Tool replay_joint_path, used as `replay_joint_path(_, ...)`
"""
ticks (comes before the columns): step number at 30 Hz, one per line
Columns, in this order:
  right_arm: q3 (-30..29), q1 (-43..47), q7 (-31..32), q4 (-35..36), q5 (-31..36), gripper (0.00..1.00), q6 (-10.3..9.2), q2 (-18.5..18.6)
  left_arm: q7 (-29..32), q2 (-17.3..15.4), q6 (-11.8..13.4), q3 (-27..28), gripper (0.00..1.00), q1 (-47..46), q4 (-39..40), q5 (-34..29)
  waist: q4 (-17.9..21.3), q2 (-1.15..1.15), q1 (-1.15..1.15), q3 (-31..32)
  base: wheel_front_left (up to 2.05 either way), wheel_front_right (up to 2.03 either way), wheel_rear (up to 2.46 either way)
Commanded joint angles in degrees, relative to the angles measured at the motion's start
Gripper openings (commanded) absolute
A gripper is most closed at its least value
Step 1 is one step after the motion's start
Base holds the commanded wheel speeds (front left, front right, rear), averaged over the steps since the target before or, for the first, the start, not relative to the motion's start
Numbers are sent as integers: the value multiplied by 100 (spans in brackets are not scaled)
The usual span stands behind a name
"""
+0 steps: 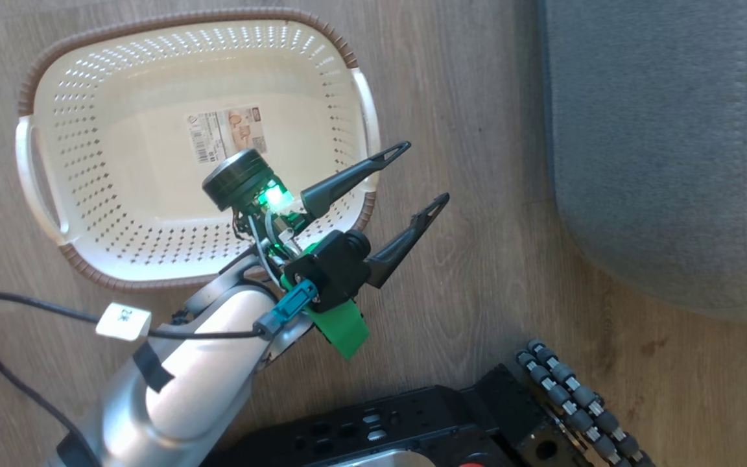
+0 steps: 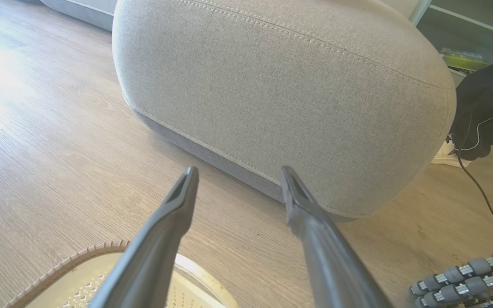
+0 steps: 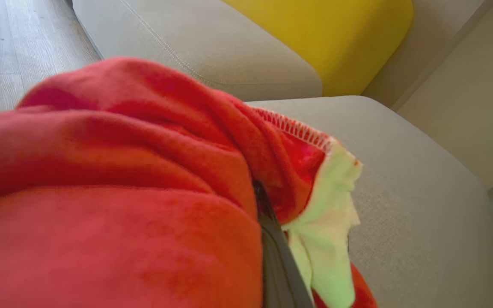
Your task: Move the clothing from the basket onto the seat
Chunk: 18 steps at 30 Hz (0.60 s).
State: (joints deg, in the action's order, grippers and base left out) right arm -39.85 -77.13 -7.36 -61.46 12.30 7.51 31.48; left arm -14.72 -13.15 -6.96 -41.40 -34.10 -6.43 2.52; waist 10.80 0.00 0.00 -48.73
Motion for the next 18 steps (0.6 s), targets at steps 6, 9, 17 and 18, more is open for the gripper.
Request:
replay_joint_path(6, -290, -87, 243, -219, 402, 0, -2, 184, -28, 99, -34, 219, 100, 36, 419, 134, -80, 0, 0, -92, 0, 0, 0)
replay_joint_path(9, -316, -124, 236, -339, 530, 0, -2, 126, -28, 102, -39, 266, 100, 59, 447, 129, -60, 0, 0, -90, 0, 0, 0)
replay_joint_path(17, -264, -207, 84, -545, 764, 48, -2, 33, -28, 7, -48, 293, 100, 88, 398, 125, 14, 0, 0, 26, 0, 0, 0)
replay_joint_path(18, -315, -185, 109, -560, 784, 100, -2, 52, -28, 9, -48, 307, 100, 94, 396, 128, 17, 0, 0, 62, 0, 0, 0)
